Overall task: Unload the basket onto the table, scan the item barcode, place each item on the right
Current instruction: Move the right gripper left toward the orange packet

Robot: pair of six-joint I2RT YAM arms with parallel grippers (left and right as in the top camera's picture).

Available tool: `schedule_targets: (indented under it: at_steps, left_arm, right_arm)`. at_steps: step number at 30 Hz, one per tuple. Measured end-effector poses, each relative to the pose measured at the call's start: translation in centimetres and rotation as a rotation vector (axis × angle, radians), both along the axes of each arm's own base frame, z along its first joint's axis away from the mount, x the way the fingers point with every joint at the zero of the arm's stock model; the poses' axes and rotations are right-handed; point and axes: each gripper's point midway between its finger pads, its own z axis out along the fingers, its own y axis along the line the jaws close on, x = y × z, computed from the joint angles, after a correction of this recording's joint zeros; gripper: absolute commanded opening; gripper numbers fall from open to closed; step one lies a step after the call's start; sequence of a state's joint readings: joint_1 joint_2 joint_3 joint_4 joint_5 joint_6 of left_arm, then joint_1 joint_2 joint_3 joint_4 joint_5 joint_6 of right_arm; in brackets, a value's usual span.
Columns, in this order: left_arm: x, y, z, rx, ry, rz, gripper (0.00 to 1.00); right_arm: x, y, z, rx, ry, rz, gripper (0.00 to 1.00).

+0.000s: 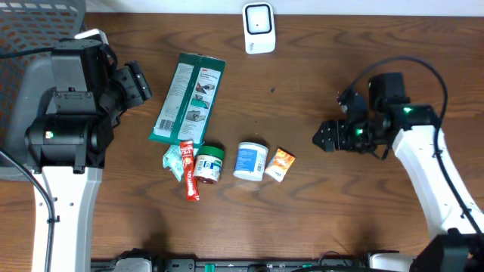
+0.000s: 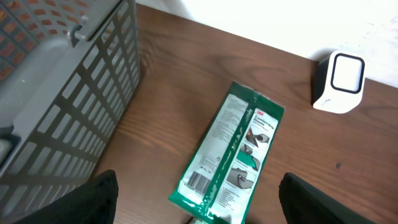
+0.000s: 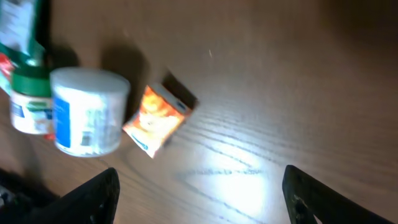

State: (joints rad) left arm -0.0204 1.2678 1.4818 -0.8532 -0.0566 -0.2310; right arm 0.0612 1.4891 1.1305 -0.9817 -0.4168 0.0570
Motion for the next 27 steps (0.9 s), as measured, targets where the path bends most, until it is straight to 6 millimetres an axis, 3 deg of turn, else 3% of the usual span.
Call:
schedule_targets:
  at_steps: [15,20,27]
  left_arm:
    - [0.0,0.0,0.0,0.000,0.000,0.000,0.80]
    - [0.0,0.0,0.0,0.000,0.000,0.000,0.80]
    - [0.0,0.0,0.0,0.000,0.000,0.000,0.81]
  right_arm:
    - [-1.7,-0.5,-7.7,-0.006,0.016,-0.080,0.72]
    - [-1.8,-2.1,-8.7,-0.100,0.024,-0.131,0.71]
    - [-1.4,-2.8,-8.8,-0.134,0.010,-0.149,0.70]
